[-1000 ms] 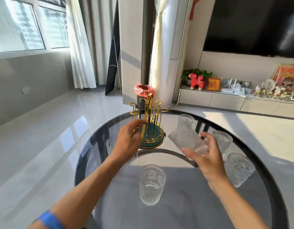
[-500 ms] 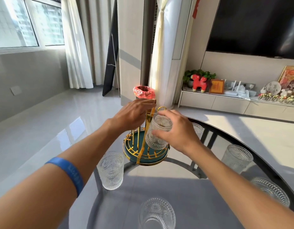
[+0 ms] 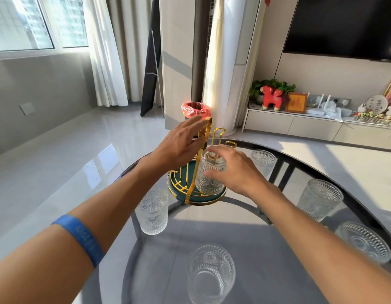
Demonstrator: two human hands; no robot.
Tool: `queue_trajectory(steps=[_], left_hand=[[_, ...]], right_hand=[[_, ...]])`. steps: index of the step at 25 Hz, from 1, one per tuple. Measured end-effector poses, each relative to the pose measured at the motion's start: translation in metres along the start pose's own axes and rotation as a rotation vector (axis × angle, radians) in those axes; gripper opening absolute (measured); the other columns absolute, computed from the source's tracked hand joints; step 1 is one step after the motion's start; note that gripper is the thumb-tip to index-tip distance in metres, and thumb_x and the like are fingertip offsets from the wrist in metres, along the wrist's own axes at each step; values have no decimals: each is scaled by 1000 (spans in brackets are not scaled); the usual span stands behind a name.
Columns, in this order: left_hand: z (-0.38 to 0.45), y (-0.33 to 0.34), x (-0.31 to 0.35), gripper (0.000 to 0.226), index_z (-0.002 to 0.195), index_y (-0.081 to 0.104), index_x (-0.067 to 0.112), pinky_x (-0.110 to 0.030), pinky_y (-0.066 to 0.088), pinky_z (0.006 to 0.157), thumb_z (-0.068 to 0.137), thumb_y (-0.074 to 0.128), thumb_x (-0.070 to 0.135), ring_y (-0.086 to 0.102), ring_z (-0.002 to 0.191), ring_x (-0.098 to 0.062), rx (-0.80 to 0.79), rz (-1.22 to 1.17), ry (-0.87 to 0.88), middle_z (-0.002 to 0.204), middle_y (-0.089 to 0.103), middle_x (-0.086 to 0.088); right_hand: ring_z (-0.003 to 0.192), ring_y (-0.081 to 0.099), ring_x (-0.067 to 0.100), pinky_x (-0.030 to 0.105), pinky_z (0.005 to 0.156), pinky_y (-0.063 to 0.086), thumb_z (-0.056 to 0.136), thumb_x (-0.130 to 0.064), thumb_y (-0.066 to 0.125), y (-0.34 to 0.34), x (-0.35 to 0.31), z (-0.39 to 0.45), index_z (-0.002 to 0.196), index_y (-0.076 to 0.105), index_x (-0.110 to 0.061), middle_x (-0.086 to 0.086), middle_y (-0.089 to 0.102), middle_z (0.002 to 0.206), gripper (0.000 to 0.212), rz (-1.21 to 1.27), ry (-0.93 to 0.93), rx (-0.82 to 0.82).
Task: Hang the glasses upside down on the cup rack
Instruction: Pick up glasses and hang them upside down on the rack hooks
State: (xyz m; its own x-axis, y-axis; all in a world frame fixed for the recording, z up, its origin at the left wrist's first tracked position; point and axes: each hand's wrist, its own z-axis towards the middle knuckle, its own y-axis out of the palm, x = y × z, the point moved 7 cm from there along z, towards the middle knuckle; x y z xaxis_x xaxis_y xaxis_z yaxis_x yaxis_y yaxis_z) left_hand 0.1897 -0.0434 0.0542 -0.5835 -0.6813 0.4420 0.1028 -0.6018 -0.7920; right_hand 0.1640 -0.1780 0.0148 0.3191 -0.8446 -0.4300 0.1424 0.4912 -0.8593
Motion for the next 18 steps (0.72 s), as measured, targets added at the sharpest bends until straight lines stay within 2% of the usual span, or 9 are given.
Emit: queue_trajectory(steps=[2,3,5,6,8,11,13,15,18], left_hand=[[-37,-13,-6,55,145,44,22,-48,41,107,95,51,44,46,134,-27,127,25,-133,151,46,-6],[-61,-15,-13,62,143,45,25,-48,43,104,89,51,55,49,131,-28,128,94,-199,148,49,-4],[-107,-6,-31,85,147,37,29,-51,40,108,76,54,72,45,134,-30,-56,253,-347,153,43,-3],[-126,1,-40,95,150,30,30,-52,38,110,72,58,75,41,137,-30,-172,296,-420,156,38,-3],[-149,13,-52,105,154,21,29,-50,39,110,69,64,73,42,137,-31,-296,311,-496,157,36,-4],[-153,12,-55,97,149,30,26,-42,47,100,70,71,63,53,124,-28,-237,319,-525,144,49,-6],[-154,3,-49,88,137,44,24,-38,48,91,63,77,58,56,114,-26,-136,298,-516,129,56,-4],[-153,-9,-31,82,127,49,25,-37,49,86,57,80,56,58,105,-24,5,189,-393,118,56,-1],[-145,-29,14,76,119,45,29,-34,51,83,56,79,54,59,95,-15,215,-49,-126,112,53,9]], right_hand=[[132,41,26,42,102,36,81,-46,67,-3,-1,-17,136,49,-29,1,40,151,60,11,-4,75],[131,42,26,42,103,37,83,-44,65,-7,-1,-28,134,51,-25,3,42,149,57,59,-12,164],[126,47,23,42,102,41,84,-37,64,-7,-3,-54,127,57,-19,3,51,140,47,210,-14,306],[123,49,22,43,100,43,84,-33,65,-3,-4,-66,123,58,-18,2,53,136,43,271,-9,322],[119,52,21,44,97,45,84,-25,68,9,-10,-83,119,60,-15,2,56,131,37,313,-1,299],[109,56,17,37,92,48,84,-21,68,13,-16,-99,116,62,-15,0,61,122,33,288,-8,302],[89,61,11,34,78,52,83,-21,69,12,-16,-106,110,63,-21,-5,66,108,28,363,64,278],[71,62,7,34,69,53,83,-30,69,8,-17,-110,104,62,-27,-7,69,92,23,502,194,245],[68,68,17,37,64,54,82,-60,57,17,-19,-109,102,58,-31,2,75,83,35,874,497,42]])
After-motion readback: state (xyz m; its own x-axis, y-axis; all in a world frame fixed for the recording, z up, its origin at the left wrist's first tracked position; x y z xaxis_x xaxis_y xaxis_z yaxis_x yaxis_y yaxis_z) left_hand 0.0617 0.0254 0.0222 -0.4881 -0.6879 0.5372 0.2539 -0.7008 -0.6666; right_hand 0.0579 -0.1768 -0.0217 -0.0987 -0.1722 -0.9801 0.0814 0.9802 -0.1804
